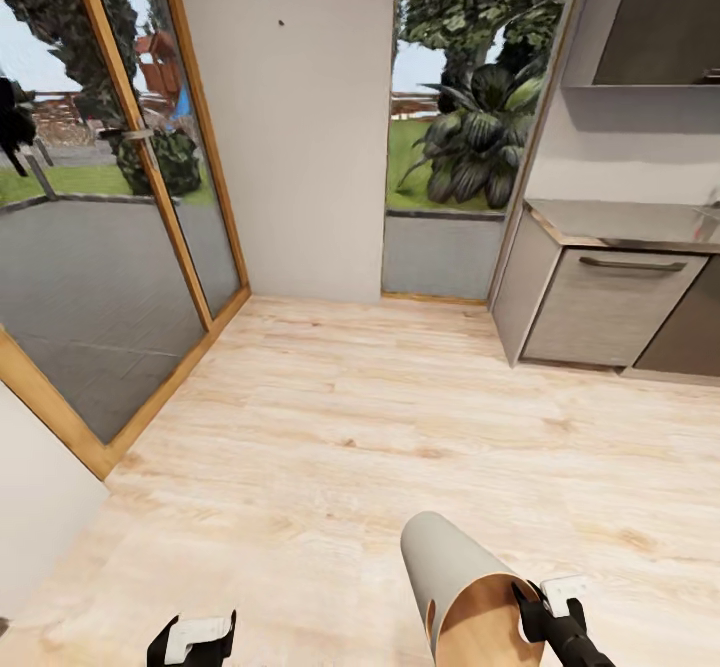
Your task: Put the three can of soda from the living room inside the tash can in the kitchen.
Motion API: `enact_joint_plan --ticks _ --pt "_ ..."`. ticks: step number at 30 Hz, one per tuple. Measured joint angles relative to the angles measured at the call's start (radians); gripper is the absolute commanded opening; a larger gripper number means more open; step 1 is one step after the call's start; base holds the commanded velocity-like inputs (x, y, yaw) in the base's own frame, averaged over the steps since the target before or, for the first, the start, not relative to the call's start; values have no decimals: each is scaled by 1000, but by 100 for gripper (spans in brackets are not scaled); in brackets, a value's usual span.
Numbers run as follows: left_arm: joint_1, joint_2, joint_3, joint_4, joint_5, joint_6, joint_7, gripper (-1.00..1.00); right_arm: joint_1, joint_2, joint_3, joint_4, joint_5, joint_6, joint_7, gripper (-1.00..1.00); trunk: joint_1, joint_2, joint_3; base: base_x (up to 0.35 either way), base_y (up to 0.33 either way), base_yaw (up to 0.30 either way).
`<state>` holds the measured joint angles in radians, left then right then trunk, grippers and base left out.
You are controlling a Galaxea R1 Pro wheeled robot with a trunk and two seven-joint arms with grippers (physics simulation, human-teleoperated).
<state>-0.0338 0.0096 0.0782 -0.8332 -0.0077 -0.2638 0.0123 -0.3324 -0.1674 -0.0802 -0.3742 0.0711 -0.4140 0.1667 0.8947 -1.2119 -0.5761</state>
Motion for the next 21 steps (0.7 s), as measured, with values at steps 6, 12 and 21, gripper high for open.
enact_joint_plan --ticks 6,12,21 --pt "0 1 0 -3 0 0 0 100 0 0 0 0 0 0 1 -100 0 0 -6 0 0 190" --pt "0 1 0 -4 0 0 0 100 0 0 0 0 0 0 1 -100 0 0 -12 0 0 193" --pt "0 0 0 -4 1 0 0 100 0 0 2 0 0 0 1 -100 0 0 -20 -160 33 196"
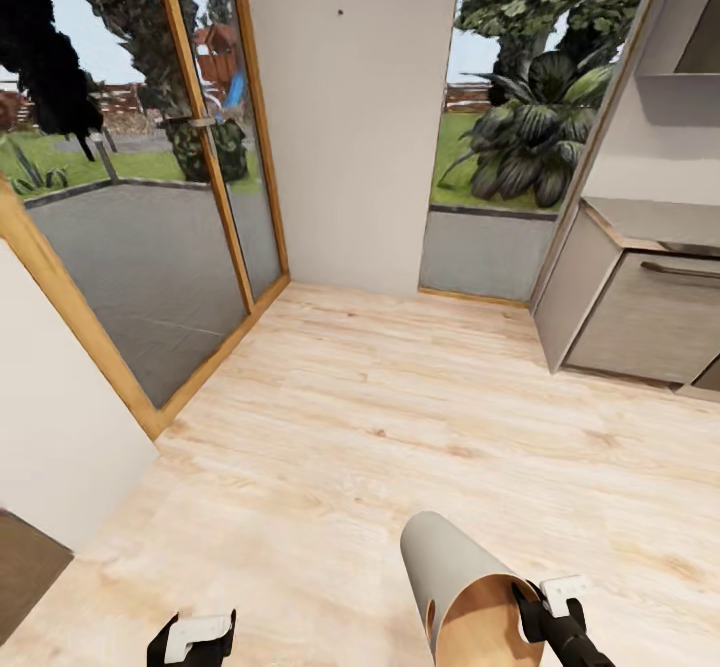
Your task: Put the three can of soda from the living room inside the tash can in the kitchen.
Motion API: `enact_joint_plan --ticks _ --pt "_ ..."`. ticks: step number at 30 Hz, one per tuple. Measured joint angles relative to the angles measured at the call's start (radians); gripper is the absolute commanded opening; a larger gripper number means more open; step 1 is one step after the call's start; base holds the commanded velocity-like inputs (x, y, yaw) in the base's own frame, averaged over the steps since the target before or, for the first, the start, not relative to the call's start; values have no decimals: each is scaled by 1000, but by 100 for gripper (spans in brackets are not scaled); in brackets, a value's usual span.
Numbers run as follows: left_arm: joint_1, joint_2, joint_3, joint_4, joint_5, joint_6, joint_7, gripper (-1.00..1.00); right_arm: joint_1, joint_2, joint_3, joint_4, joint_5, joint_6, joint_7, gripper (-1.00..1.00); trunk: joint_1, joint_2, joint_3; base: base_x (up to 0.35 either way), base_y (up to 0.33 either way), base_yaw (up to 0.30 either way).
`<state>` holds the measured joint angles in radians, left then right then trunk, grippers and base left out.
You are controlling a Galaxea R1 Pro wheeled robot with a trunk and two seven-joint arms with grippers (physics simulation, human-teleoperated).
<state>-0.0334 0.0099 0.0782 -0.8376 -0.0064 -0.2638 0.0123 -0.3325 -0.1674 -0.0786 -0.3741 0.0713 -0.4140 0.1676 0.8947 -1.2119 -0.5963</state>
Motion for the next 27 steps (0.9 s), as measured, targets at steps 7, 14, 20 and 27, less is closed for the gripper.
enact_joint_plan --ticks 7,14,20,27 --pt "0 0 0 0 -1 0 0 100 0 0 -1 0 -1 0 0 -100 0 0 -6 -302 81 201" --pt "0 0 0 0 0 0 0 100 0 0 0 0 0 0 0 -100 0 0 -12 -311 51 202" --pt "0 0 0 0 0 0 0 100 0 0 -1 0 -1 0 0 -100 0 0 -18 -297 5 203" --pt "1 1 1 -1 0 0 0 100 0 0 -1 0 -1 0 0 -100 0 0 -24 -256 1 203"
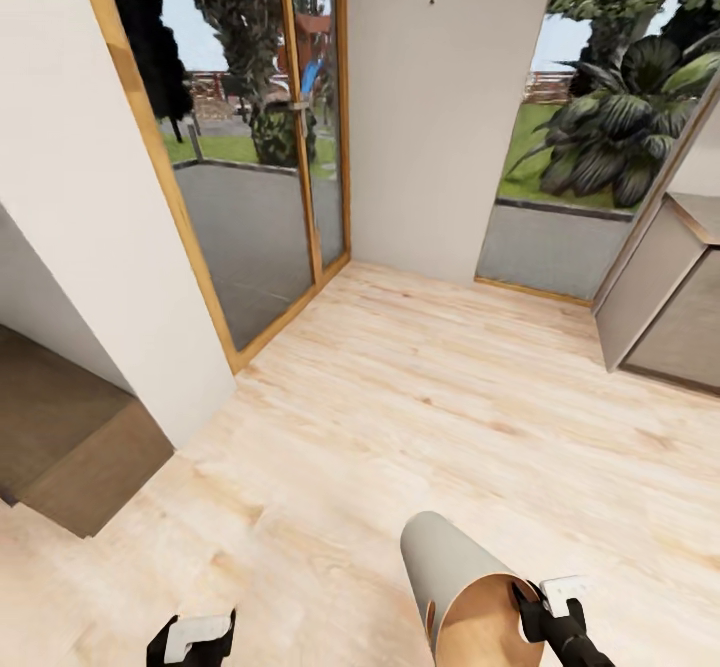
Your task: Put the three can of soda from the living room inside the tash can in the kitchen.
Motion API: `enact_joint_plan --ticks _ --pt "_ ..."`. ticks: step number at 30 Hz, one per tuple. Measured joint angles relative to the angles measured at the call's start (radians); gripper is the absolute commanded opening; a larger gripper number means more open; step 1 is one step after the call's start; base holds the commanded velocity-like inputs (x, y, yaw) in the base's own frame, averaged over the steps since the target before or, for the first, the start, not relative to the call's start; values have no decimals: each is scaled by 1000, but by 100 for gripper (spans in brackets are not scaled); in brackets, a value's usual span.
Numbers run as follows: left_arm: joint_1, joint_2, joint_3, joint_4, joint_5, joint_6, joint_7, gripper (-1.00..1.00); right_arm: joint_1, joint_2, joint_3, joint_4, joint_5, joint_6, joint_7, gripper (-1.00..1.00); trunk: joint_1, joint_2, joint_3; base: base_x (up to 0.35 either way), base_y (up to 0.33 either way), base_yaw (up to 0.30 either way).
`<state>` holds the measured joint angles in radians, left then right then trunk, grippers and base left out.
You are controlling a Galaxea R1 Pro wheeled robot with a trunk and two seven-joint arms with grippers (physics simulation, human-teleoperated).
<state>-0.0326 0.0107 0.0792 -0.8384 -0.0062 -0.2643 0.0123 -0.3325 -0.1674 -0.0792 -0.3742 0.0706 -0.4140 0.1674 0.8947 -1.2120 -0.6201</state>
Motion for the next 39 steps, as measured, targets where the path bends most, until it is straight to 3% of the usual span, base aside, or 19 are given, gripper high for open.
enact_joint_plan --ticks 14,39 --pt "0 0 -1 0 0 -1 0 100 0 12 -1 0 1 0 1 -100 0 0 -8 -188 0 137" --pt "0 0 -1 -1 0 -3 0 100 0 20 0 0 4 -2 2 -100 0 0 26 -125 0 107"
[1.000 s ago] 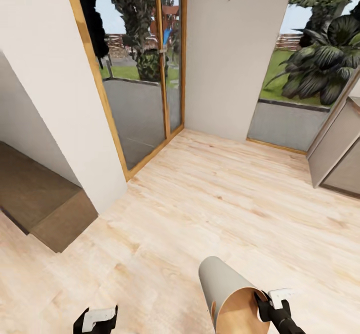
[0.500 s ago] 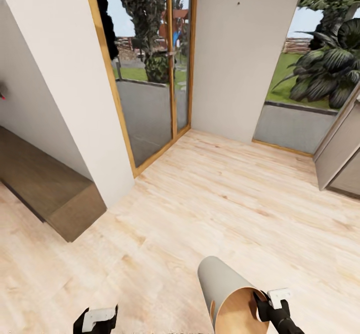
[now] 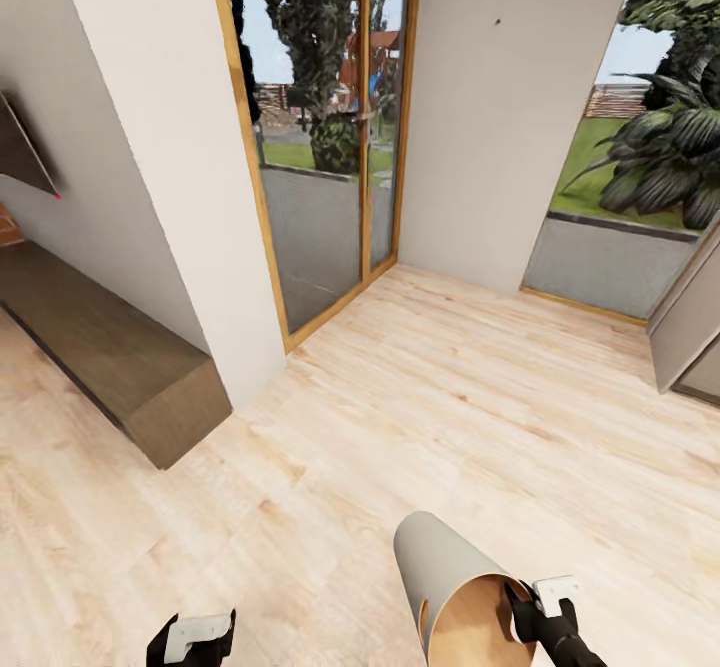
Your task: Put the three can of soda from the living room inside the tash can in the kitchen.
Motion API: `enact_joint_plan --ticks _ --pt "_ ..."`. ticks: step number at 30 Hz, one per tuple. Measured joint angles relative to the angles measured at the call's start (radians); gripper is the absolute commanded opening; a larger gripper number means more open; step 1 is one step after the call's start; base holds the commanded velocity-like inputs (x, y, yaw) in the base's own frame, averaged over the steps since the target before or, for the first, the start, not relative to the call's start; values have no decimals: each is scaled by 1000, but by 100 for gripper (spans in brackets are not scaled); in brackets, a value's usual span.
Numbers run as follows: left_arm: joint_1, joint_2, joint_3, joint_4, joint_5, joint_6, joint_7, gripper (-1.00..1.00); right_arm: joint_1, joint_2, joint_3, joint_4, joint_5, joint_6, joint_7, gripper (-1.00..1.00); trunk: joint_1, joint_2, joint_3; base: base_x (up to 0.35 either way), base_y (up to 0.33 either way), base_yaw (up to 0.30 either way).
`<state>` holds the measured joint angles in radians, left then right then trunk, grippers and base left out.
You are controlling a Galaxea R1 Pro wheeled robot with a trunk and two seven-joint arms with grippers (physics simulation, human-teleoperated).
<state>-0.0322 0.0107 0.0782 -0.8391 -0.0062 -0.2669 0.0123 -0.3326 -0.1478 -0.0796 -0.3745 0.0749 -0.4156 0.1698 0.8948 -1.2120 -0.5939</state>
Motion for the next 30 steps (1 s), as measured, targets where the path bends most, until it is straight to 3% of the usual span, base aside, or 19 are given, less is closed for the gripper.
enact_joint_plan --ticks 12,24,30 --pt "0 0 0 0 0 0 0 100 0 0 0 0 0 0 -1 -100 0 0 17 -54 0 110" --pt "0 0 0 0 0 0 0 100 0 0 -3 -1 -2 2 -2 -100 0 0 18 -1 0 11" --pt "0 0 0 0 0 0 0 100 0 1 1 -1 0 1 -2 -100 0 0 19 0 0 186"
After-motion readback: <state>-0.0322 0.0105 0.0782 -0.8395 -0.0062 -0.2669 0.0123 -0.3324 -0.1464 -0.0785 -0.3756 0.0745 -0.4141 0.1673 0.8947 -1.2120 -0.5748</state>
